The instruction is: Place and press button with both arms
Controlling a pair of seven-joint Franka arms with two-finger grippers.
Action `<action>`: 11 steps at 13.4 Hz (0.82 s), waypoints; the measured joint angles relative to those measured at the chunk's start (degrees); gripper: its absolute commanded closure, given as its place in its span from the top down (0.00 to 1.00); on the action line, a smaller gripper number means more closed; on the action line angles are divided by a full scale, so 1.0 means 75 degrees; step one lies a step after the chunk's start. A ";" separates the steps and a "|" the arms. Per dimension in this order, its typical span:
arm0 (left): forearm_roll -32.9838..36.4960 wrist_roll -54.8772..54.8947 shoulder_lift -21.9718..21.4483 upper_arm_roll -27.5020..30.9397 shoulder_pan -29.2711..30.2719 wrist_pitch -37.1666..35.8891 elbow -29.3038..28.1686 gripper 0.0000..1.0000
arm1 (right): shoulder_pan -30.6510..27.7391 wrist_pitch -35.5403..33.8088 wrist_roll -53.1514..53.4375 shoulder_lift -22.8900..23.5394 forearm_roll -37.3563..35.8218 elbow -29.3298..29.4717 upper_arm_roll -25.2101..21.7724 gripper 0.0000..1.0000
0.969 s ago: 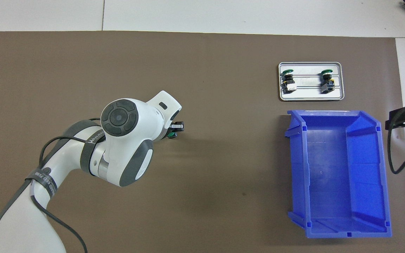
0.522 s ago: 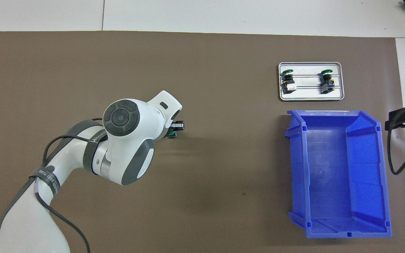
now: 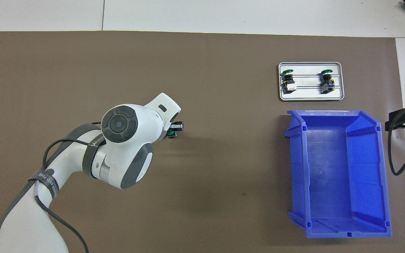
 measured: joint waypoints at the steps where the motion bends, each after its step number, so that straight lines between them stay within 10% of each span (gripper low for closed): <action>1: 0.0004 0.0000 0.0006 0.0028 0.0010 -0.0148 0.0120 0.00 | 0.0006 0.0008 0.0000 -0.0001 0.0000 0.0000 0.0023 1.00; 5: 0.0017 0.0006 0.0022 0.0102 0.0165 -0.1239 0.1040 0.00 | 0.0031 0.0029 0.0000 -0.0003 0.0000 0.0001 0.0063 1.00; 11: 0.0041 0.0682 -0.0105 0.0136 0.1126 -0.2310 0.2088 0.41 | 0.0277 0.0559 0.0784 0.0043 0.0021 -0.0074 0.1085 1.00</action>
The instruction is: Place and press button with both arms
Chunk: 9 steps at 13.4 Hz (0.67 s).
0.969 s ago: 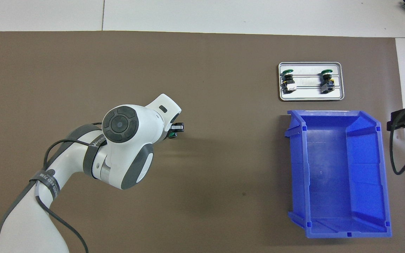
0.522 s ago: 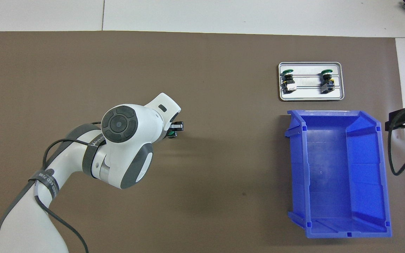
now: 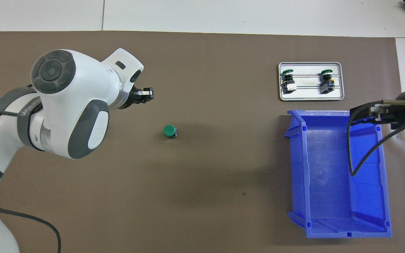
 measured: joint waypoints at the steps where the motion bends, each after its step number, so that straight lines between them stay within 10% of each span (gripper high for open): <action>1: 0.0002 0.0258 -0.0034 0.0006 0.0185 -0.0308 0.0136 0.46 | 0.0314 0.0260 0.0397 0.0026 0.0018 -0.0101 0.0069 1.00; 9: 0.0896 0.1895 -0.0751 0.0061 0.1699 -0.2059 0.0580 0.75 | 0.3417 0.3288 0.3907 0.1726 0.0019 -0.0263 0.0139 1.00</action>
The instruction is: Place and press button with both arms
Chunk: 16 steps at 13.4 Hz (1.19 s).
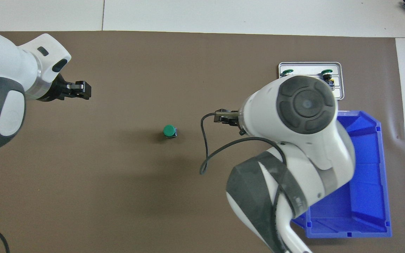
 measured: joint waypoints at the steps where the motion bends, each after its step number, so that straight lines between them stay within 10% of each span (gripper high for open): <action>1: 0.0009 0.0106 -0.0089 0.0003 0.0133 -0.0412 0.0228 0.75 | 0.0224 0.0333 0.0267 0.0307 -0.0028 0.0065 -0.0003 1.00; 5: 0.0029 0.0160 -0.0137 -0.0028 0.0231 -0.2242 0.1299 0.79 | 0.1074 0.0856 0.1156 0.1280 -0.0400 0.0398 -0.0013 1.00; 7: 0.0031 0.0160 -0.0136 -0.0064 0.0229 -0.2722 0.1546 1.00 | 0.1350 0.1071 0.1495 0.1682 -0.0726 0.0512 -0.0015 1.00; 16: 0.0037 0.0161 -0.0279 -0.0024 0.0525 -0.2057 0.0961 1.00 | 0.1671 0.1963 0.1855 0.3109 -0.1351 0.1342 -0.0030 1.00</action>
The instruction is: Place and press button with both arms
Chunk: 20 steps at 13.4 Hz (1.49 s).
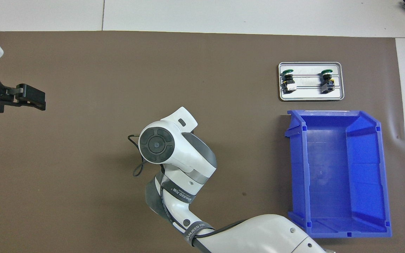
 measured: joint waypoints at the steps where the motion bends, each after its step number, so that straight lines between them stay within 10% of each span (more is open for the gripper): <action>1: 0.0000 0.0000 -0.0072 0.0000 0.0039 0.0167 -0.0188 1.00 | -0.0014 0.0095 0.0000 0.0002 -0.0074 0.0009 -0.0016 0.96; 8: 0.0000 0.0127 -0.0386 0.0009 0.0108 0.0296 -0.0256 1.00 | -0.0027 0.0203 0.0000 0.0053 -0.0222 -0.0010 -0.0054 0.62; 11: 0.0000 0.0350 -0.0456 0.0008 0.0155 0.0311 -0.0187 1.00 | -0.0023 0.0204 0.0000 0.0064 -0.0230 -0.0027 -0.0054 0.00; 20: 0.0000 0.0565 -0.0451 0.0004 0.0167 0.0317 -0.0284 1.00 | -0.0426 -0.0492 -0.0046 -0.0352 -0.0236 0.0220 -0.0105 0.00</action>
